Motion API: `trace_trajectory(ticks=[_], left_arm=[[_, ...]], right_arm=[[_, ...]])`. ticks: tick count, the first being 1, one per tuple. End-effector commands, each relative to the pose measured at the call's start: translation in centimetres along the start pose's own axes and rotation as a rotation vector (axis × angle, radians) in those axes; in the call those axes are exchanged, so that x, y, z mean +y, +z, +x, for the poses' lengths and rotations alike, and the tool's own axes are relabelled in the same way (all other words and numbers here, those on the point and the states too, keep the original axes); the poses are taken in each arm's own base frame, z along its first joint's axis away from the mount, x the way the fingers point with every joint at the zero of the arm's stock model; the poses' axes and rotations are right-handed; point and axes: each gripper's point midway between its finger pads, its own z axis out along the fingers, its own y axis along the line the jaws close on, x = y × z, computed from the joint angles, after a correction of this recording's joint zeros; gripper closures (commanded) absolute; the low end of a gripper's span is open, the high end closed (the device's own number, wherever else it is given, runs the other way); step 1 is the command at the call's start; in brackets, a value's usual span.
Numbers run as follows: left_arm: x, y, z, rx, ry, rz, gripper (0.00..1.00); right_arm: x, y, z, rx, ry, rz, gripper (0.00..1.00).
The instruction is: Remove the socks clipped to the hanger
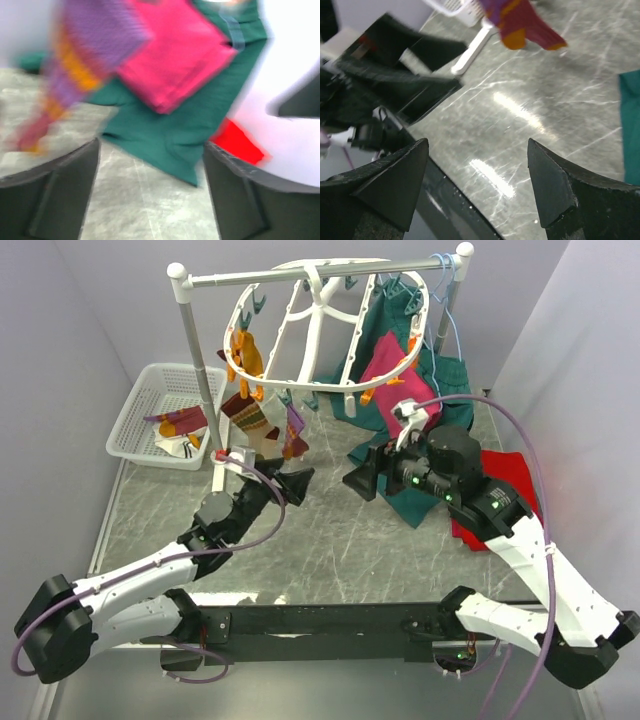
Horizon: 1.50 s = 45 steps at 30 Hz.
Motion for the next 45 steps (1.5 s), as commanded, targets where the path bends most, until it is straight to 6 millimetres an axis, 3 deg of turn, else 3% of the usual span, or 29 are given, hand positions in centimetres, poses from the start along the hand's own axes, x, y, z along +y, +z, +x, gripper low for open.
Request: trace_trajectory(ticks=[1, 4, 5, 9, 13, 14, 16, 18, 21, 22, 24, 25, 29, 34, 38, 39, 41, 42, 44, 45], left_arm=[[5.9, -1.4, -0.4, -0.078, 0.115, -0.263, 0.01], [8.0, -0.8, -0.5, -0.090, 0.175, -0.318, 0.01], [8.9, -0.4, 0.7, -0.060, 0.211, -0.327, 0.01], [11.3, 1.6, 1.6, -0.046, 0.272, -0.311, 0.04], [10.8, 3.9, 2.0, -0.049, 0.343, -0.206, 0.01], [11.6, 4.3, 2.8, -0.030, 0.376, -0.217, 0.01], [11.8, 5.2, 1.8, -0.065, 0.380, -0.204, 0.04], [10.7, 5.7, 1.5, -0.084, 0.359, -0.115, 0.09], [9.2, 6.1, 1.5, -0.087, 0.331, -0.030, 0.31], [8.9, 6.4, 1.3, -0.096, 0.327, -0.019, 0.44], [8.6, 6.9, 1.3, -0.093, 0.320, -0.003, 0.56], [8.7, 7.0, 1.9, -0.065, 0.318, -0.002, 0.70], [7.2, 7.5, 3.0, 0.019, 0.263, 0.071, 0.98], [5.2, 6.7, 3.1, 0.032, 0.170, 0.085, 0.99], [3.0, 5.5, 3.5, 0.046, 0.102, 0.103, 0.99], [2.8, 5.1, 3.8, 0.053, 0.092, 0.103, 0.99], [1.9, 4.6, 3.5, 0.042, 0.059, 0.104, 0.99], [1.4, 4.3, 3.9, 0.051, 0.046, 0.116, 0.99], [0.6, 3.9, 3.7, 0.045, 0.017, 0.121, 0.99], [0.2, 3.7, 4.0, 0.050, 0.010, 0.127, 0.99]], right_arm=[[2.3, -0.9, -1.4, -0.044, -0.057, -0.033, 0.14], [4.0, -0.6, -1.2, -0.037, -0.073, -0.082, 0.14], [4.4, -0.6, -1.2, -0.035, -0.072, -0.096, 0.14], [5.7, -0.7, -1.2, -0.046, -0.079, -0.145, 0.14], [6.2, -1.1, -1.0, -0.047, -0.079, -0.152, 0.14], [6.4, -1.2, -0.9, -0.046, -0.082, -0.157, 0.14], [6.5, -1.6, -1.1, -0.058, -0.086, -0.160, 0.14], [6.6, -2.1, -1.3, -0.072, -0.088, -0.158, 0.14], [6.5, -2.6, -1.5, -0.086, -0.092, -0.157, 0.14], [6.5, -2.6, -1.5, -0.089, -0.092, -0.158, 0.14], [6.7, -2.6, -1.5, -0.088, -0.090, -0.165, 0.14], [6.9, -2.6, -1.5, -0.088, -0.089, -0.173, 0.14], [7.0, -2.1, -1.9, -0.082, -0.089, -0.157, 0.14], [7.0, -1.3, -3.8, -0.108, -0.094, -0.080, 0.14], [5.3, 1.2, -5.2, -0.104, -0.097, 0.106, 0.14], [5.6, 1.1, -6.5, -0.131, -0.098, 0.122, 0.14], [5.9, 2.6, -6.5, -0.113, -0.130, 0.152, 0.14], [6.1, 2.6, -7.8, -0.146, -0.137, 0.175, 0.14], [6.1, 4.1, -7.8, -0.129, -0.165, 0.216, 0.14], [6.5, 4.0, -9.0, -0.156, -0.166, 0.222, 0.15]])
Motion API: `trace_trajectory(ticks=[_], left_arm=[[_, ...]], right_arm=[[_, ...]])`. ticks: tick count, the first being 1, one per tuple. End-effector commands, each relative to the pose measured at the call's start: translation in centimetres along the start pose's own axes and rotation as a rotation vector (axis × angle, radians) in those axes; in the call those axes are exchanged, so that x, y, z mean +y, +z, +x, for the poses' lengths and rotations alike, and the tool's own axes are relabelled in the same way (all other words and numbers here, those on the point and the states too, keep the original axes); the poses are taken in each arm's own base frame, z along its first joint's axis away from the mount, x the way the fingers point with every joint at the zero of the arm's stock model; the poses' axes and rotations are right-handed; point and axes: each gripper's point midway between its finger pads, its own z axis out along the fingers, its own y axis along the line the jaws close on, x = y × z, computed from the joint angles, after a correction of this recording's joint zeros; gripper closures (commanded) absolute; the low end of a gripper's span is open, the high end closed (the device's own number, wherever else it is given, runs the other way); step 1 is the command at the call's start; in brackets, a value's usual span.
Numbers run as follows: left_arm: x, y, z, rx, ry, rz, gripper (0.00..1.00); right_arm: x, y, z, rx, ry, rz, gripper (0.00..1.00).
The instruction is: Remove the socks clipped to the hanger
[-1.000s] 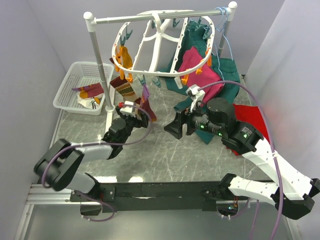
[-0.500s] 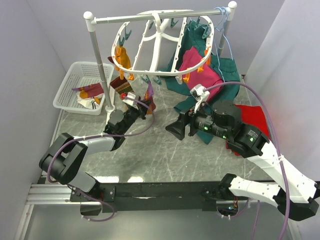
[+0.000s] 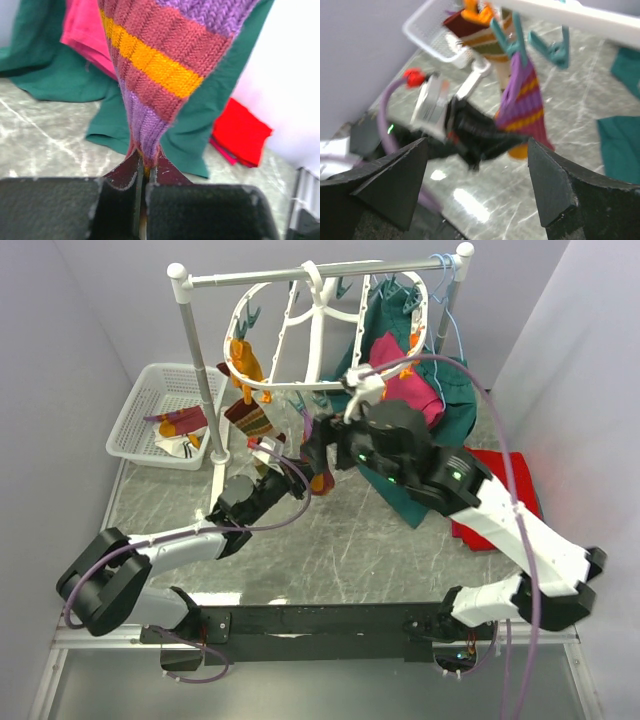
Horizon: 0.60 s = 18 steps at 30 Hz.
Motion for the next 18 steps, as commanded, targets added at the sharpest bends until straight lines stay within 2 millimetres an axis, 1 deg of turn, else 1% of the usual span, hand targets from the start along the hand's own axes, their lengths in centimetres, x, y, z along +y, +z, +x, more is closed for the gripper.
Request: trace_trajectory(ticks=[1, 2, 3, 6, 7, 8, 9, 10, 11, 12, 14, 16, 17, 18], left_arm=[[-2.0, -0.8, -1.1, -0.041, -0.078, 0.012, 0.99], [-2.1, -0.9, -1.1, -0.041, -0.079, 0.013, 0.99], [-2.3, -1.1, -0.9, -0.037, -0.084, 0.013, 0.99], [-2.6, -1.2, -0.8, -0.032, -0.096, 0.018, 0.99], [-2.7, -1.3, -0.8, -0.033, -0.098, 0.016, 0.99], [-2.8, -1.4, -0.9, -0.035, -0.100, 0.019, 0.99], [-2.8, -1.5, -0.7, -0.030, -0.102, 0.019, 0.99], [-2.9, -1.5, -0.7, -0.029, -0.102, 0.020, 0.99], [-2.9, -1.5, -0.7, -0.028, -0.102, 0.019, 0.99], [-2.9, -1.5, -0.7, -0.028, -0.101, 0.019, 0.99], [-2.9, -1.5, -0.7, -0.027, -0.102, 0.019, 0.99], [-2.9, -1.5, -0.7, -0.025, -0.104, 0.020, 0.99], [-2.9, -1.5, -0.7, -0.025, -0.105, 0.020, 0.99], [-3.0, -1.5, -0.7, -0.024, -0.106, 0.021, 0.99]], right_arm=[[-1.0, 1.0, -3.2, -0.071, -0.052, 0.157, 0.16], [-0.9, 2.0, -2.9, -0.057, -0.074, 0.167, 0.16], [-0.4, 1.9, -3.8, -0.075, -0.075, 0.158, 0.18], [0.1, 3.3, -4.4, -0.090, -0.105, 0.161, 0.20], [0.1, 3.6, -4.5, -0.095, -0.112, 0.166, 0.21], [-0.2, 4.5, -4.2, -0.084, -0.132, 0.187, 0.23], [0.0, 4.5, -4.8, -0.095, -0.133, 0.189, 0.24], [0.0, 4.9, -4.9, -0.093, -0.139, 0.196, 0.26], [0.1, 5.8, -4.5, -0.081, -0.152, 0.202, 0.29], [0.3, 5.9, -5.0, -0.092, -0.150, 0.201, 0.30], [0.1, 6.9, -4.9, -0.092, -0.158, 0.226, 0.36], [0.0, 7.3, -5.3, -0.103, -0.165, 0.243, 0.39], [-0.1, 7.9, -4.9, -0.095, -0.172, 0.255, 0.42], [-0.4, 7.9, -5.2, -0.104, -0.171, 0.279, 0.43]])
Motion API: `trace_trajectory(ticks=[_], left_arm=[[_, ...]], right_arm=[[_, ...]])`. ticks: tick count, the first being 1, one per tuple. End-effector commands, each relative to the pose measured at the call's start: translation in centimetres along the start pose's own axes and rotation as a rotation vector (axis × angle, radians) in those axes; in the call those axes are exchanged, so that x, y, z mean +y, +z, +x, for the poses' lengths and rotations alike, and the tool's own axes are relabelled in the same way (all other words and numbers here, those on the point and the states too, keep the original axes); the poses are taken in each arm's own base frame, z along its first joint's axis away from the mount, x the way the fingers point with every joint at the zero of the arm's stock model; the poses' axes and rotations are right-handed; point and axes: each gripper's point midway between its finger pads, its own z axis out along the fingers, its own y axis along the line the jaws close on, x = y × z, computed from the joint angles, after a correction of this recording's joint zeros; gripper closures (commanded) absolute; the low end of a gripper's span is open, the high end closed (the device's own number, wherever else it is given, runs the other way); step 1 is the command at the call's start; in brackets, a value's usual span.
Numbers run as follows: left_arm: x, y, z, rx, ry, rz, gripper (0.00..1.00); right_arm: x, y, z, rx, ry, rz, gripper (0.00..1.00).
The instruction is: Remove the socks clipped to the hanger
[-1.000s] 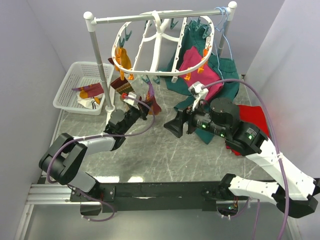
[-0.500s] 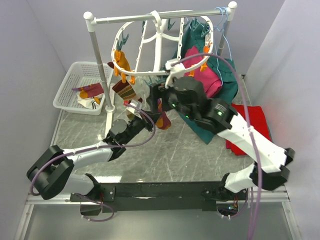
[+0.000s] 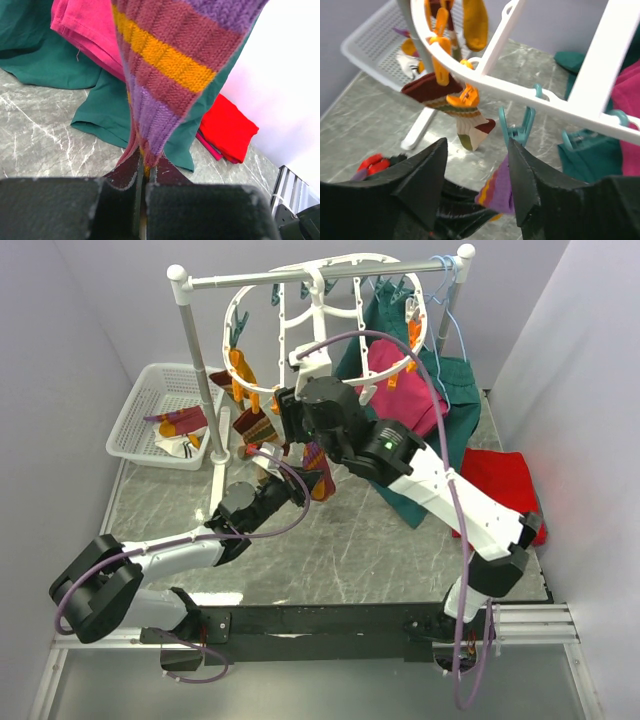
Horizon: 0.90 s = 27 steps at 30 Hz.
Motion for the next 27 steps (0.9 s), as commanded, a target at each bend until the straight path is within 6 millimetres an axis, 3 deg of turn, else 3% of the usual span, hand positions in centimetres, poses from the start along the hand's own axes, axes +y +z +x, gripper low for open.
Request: trace_trajectory(ticks=[1, 15, 27], left_arm=[[-0.9, -0.3, -1.3, -0.042, -0.014, 0.022, 0.99], [-1.1, -0.4, -1.4, -0.032, -0.008, 0.020, 0.99], [-1.7, -0.2, -1.4, -0.013, -0.013, 0.033, 0.99]], right_arm=[[-0.9, 0.5, -2.1, -0.066, -0.006, 0.088, 0.44], [-3.4, 0.6, -0.7, -0.056, -0.012, 0.154, 0.48], [-3.9, 0.3, -1.5, -0.065, -0.009, 0.125, 0.49]])
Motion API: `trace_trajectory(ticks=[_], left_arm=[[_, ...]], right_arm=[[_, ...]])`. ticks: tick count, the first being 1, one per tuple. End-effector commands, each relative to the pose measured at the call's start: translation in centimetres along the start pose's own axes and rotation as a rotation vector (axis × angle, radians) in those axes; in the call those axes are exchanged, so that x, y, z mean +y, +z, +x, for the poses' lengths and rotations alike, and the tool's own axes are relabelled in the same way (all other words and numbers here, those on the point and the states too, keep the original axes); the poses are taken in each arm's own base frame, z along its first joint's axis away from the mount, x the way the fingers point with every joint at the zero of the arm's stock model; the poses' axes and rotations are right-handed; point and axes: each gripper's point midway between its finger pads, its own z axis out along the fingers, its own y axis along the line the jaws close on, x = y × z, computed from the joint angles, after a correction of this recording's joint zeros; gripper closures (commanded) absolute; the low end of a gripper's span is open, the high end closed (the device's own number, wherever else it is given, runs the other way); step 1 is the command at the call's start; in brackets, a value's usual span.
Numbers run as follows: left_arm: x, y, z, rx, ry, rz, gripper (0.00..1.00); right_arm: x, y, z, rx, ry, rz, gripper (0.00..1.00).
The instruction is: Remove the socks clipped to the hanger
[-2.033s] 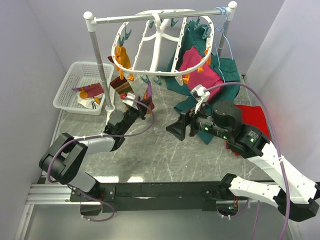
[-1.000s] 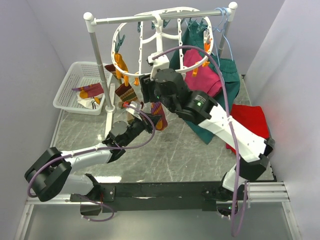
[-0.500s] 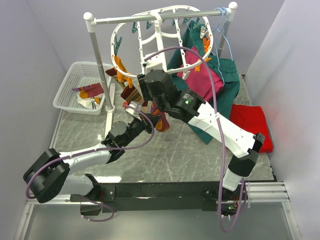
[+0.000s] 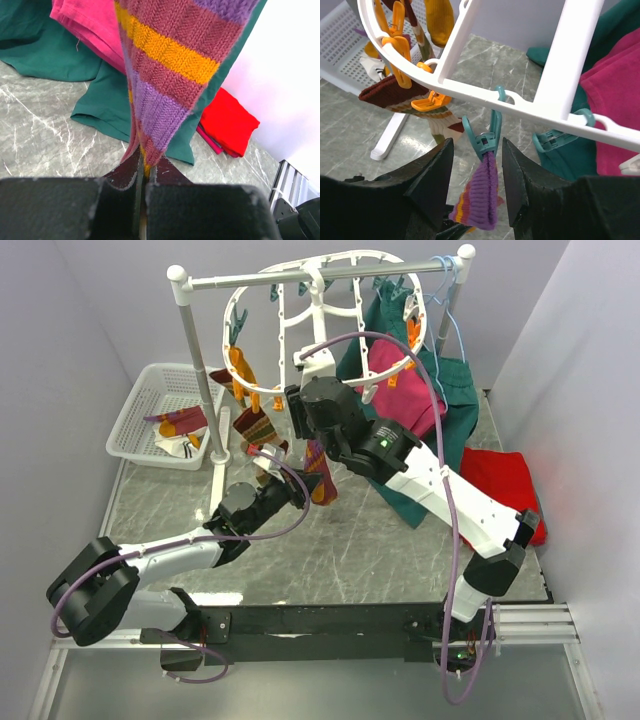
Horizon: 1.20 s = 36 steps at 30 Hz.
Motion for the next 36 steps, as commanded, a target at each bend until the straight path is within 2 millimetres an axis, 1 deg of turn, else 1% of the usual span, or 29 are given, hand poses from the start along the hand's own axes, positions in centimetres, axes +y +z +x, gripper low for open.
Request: trace_trajectory(ticks=[1, 6, 13, 15, 17, 21, 24, 26, 27, 28, 30, 31, 32, 33, 35, 36], left_arm=[[-1.8, 0.1, -2.1, -0.044, -0.010, 0.045, 0.99], [-2.1, -0.1, -2.4, -0.042, -0.008, 0.049, 0.99], [-2.7, -0.3, -2.9, -0.044, -0.004, 0.056, 0.99], [-2.8, -0.3, -3.0, -0.045, -0.001, 0.057, 0.99], [-2.9, -0.3, -3.1, -0.044, -0.001, 0.059, 0.99], [-3.2, -0.3, -3.0, -0.041, -0.005, 0.066, 0.99], [-3.4, -0.4, -3.0, -0.044, -0.012, 0.073, 0.99], [-3.5, -0.5, -2.9, -0.040, -0.012, 0.078, 0.99], [-3.6, -0.6, -2.9, -0.039, -0.015, 0.081, 0.99], [-3.6, -0.6, -2.8, -0.034, -0.015, 0.080, 0.99], [-3.6, -0.6, -2.8, -0.027, -0.013, 0.082, 0.99], [-3.6, -0.7, -2.6, -0.017, -0.015, 0.076, 0.99], [-3.6, -0.7, -2.6, -0.015, -0.013, 0.075, 0.99], [-3.5, -0.8, -2.6, -0.011, -0.012, 0.071, 0.99], [-3.1, -1.0, -2.2, 0.008, -0.019, 0.050, 0.99], [-3.1, -1.2, -2.4, 0.005, -0.022, 0.041, 0.99]], right_arm=[[-1.4, -1.4, -2.8, -0.074, 0.037, -0.005, 0.49], [-1.3, -0.9, -3.0, -0.090, 0.050, -0.025, 0.49], [-0.5, 0.1, -3.2, -0.095, 0.038, -0.053, 0.50], [-0.1, 0.1, -3.3, -0.096, 0.039, -0.068, 0.50], [-0.1, 0.2, -3.7, -0.106, 0.045, -0.067, 0.50], [0.0, 0.5, -3.6, -0.098, 0.037, -0.064, 0.50], [0.2, 1.0, -3.1, -0.087, 0.030, -0.059, 0.51], [0.2, 1.2, -2.9, -0.083, 0.030, -0.054, 0.54], [0.2, 1.4, -2.7, -0.078, 0.029, -0.052, 0.57], [0.1, 1.4, -2.8, -0.079, 0.033, -0.048, 0.63], [0.0, 1.3, -2.8, -0.083, 0.039, -0.046, 0.69], [0.1, 1.5, -2.5, -0.082, 0.038, -0.045, 0.76], [0.0, 1.5, -2.5, -0.086, 0.044, -0.046, 0.80], [-0.2, 1.5, -2.6, -0.088, 0.051, -0.045, 0.87], [-0.2, 1.6, -2.4, -0.086, 0.056, -0.052, 0.94], [-0.5, 1.6, -2.5, -0.090, 0.063, -0.048, 1.00]])
